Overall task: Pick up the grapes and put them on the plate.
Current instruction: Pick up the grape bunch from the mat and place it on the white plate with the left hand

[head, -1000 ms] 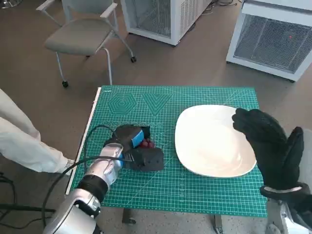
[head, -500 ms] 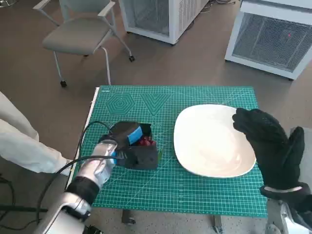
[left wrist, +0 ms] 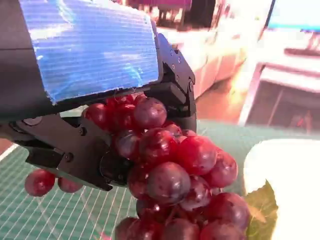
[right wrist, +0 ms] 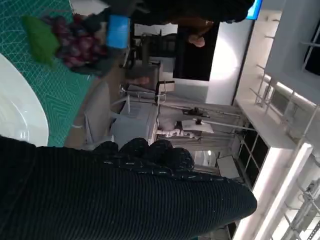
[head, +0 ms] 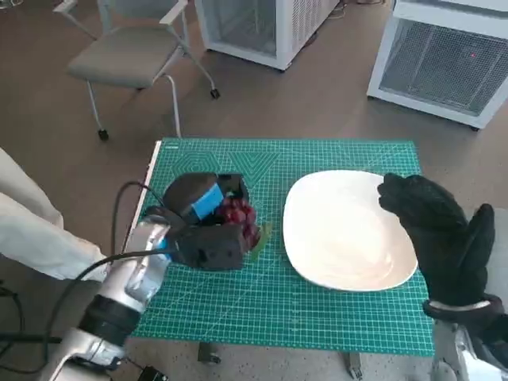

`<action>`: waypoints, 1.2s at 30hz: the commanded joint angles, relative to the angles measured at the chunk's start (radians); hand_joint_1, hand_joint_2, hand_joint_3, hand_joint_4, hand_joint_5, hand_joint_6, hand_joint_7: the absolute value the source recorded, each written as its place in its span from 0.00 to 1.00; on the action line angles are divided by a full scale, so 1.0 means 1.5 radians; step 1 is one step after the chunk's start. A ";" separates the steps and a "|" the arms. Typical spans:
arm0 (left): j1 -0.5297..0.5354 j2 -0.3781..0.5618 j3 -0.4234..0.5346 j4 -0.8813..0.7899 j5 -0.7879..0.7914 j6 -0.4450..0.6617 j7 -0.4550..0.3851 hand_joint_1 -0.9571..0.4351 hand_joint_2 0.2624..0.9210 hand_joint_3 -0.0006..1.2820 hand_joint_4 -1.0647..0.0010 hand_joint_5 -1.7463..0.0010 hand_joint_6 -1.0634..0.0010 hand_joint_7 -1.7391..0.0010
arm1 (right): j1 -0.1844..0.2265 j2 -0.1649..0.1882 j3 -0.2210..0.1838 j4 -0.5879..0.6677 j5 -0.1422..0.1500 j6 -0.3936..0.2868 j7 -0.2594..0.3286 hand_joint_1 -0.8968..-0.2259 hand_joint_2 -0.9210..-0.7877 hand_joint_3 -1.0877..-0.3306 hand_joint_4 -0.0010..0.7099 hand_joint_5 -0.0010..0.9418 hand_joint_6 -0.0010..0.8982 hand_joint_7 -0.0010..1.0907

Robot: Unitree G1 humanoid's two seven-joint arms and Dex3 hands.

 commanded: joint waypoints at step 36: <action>-0.121 -0.111 -0.009 -0.024 0.025 0.002 0.000 0.69 0.99 0.00 0.28 0.41 0.33 0.35 | 0.010 0.005 0.003 0.003 -0.001 -0.001 0.000 0.82 0.00 0.61 0.53 0.95 0.21 0.97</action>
